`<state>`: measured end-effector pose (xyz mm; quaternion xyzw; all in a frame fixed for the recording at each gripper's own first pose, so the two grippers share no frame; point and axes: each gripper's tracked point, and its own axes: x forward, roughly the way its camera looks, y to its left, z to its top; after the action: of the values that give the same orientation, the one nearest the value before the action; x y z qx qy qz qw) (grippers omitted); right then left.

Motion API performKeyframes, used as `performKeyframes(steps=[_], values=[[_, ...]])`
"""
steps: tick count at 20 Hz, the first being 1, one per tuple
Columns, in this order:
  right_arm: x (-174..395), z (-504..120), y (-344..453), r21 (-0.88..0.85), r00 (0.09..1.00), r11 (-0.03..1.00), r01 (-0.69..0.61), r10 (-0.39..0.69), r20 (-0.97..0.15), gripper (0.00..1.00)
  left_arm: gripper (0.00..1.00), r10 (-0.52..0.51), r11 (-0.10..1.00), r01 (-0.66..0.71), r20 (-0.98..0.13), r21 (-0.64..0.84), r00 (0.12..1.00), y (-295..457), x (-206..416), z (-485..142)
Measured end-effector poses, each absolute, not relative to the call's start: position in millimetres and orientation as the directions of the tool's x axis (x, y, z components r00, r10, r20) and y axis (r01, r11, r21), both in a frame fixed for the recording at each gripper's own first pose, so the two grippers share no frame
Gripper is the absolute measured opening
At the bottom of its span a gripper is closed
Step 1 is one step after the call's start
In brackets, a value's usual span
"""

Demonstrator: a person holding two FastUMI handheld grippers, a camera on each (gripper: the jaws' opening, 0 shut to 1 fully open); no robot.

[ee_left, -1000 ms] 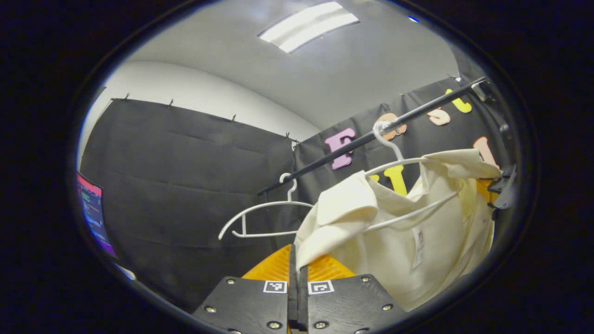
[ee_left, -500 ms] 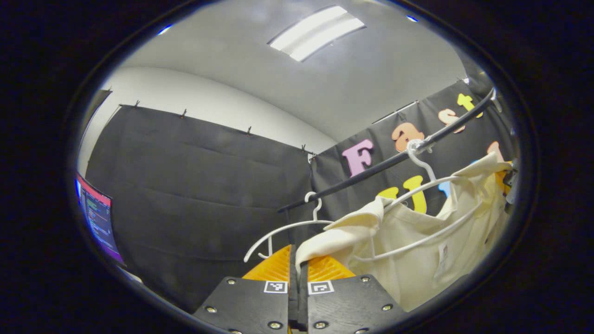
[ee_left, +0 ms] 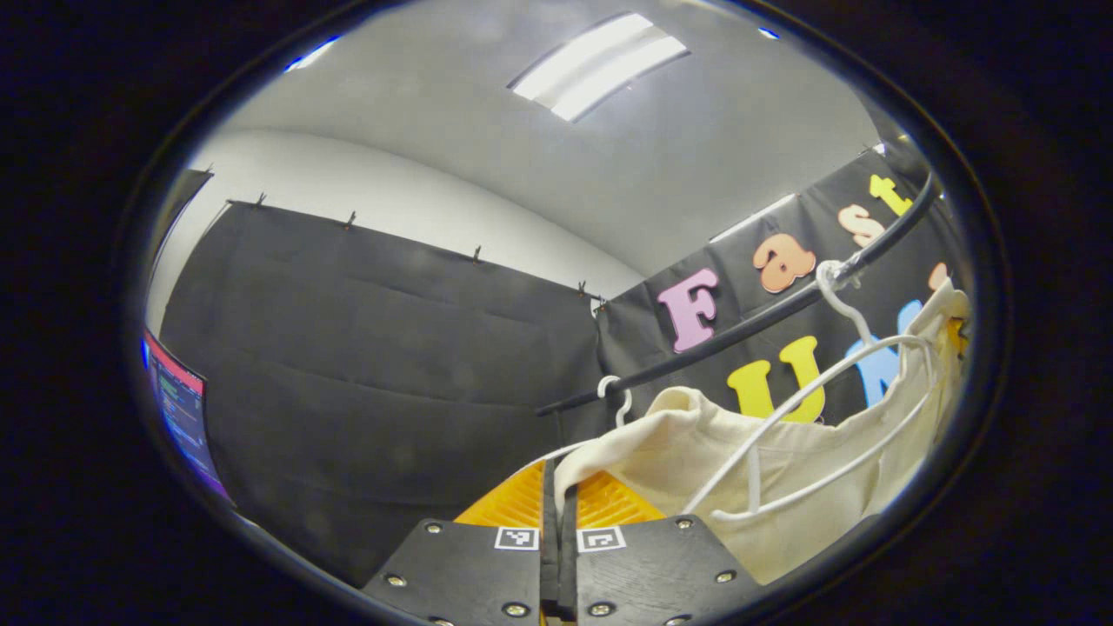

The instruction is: Grasp the clothes on the hanger with both hands and then place them into the laundry hamper below.

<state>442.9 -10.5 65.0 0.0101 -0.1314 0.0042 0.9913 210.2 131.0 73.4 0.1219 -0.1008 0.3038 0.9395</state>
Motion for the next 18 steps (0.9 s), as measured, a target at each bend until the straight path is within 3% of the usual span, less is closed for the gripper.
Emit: performKeyframes(steps=[4,10,18], values=[[468,36,11,0.132,0.987,0.985,-0.109,0.091,0.135,0.06,0.01,0.533,0.806,-0.568,0.216,0.164,0.818,139,233,56],[486,-10,22,0.187,0.99,0.972,-0.139,0.144,-0.01,0.07,0.01,0.546,0.82,-0.557,0.113,0.133,0.83,155,248,15],[465,-52,29,0.12,0.982,0.979,-0.164,0.173,-0.069,0.07,0.01,0.562,0.818,-0.562,0.04,0.121,0.826,169,235,-27]])
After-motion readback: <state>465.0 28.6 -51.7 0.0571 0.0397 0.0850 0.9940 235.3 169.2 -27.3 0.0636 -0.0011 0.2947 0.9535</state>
